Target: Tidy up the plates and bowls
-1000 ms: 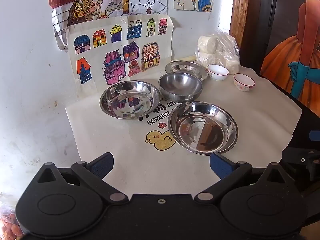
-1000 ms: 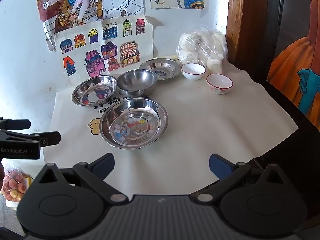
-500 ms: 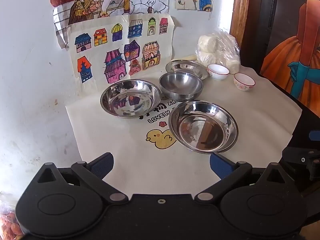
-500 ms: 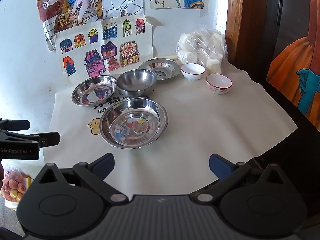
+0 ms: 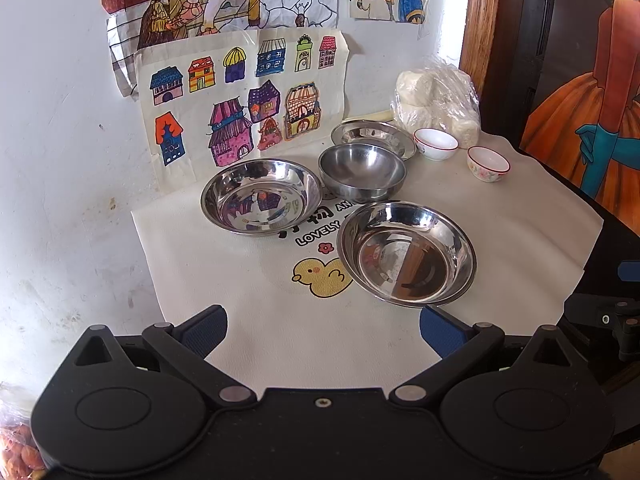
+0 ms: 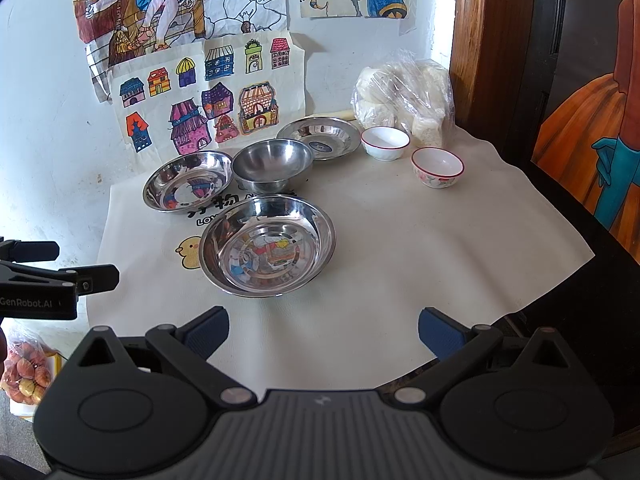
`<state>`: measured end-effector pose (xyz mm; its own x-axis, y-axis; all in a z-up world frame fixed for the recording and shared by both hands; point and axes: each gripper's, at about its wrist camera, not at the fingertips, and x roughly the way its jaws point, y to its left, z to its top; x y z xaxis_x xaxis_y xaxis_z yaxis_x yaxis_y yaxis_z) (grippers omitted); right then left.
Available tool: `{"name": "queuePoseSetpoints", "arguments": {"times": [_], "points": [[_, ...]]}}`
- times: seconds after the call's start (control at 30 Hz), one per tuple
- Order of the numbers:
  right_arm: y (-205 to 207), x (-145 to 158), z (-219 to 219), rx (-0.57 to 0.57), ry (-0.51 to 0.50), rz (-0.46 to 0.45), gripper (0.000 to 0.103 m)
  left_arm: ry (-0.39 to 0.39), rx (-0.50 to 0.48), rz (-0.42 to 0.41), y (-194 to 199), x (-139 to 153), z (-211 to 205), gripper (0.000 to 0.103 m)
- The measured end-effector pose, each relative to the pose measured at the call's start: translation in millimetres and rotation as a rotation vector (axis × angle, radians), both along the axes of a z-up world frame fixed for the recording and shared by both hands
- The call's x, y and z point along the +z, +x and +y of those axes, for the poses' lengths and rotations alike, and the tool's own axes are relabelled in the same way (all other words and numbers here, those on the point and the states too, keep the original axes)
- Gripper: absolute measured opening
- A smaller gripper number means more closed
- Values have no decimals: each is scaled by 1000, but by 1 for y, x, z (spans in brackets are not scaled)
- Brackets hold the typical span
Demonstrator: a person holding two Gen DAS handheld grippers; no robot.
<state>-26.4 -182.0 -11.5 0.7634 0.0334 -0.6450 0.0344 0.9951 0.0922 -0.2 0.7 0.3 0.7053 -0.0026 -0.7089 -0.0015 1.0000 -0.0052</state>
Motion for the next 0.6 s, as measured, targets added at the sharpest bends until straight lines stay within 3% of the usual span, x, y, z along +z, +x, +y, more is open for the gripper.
{"name": "queuePoseSetpoints", "arguments": {"times": [0.6], "points": [[-1, 0, 0, 0, -1, 0, 103, -1, 1, 0, -3, -2, 2, 102]]}}
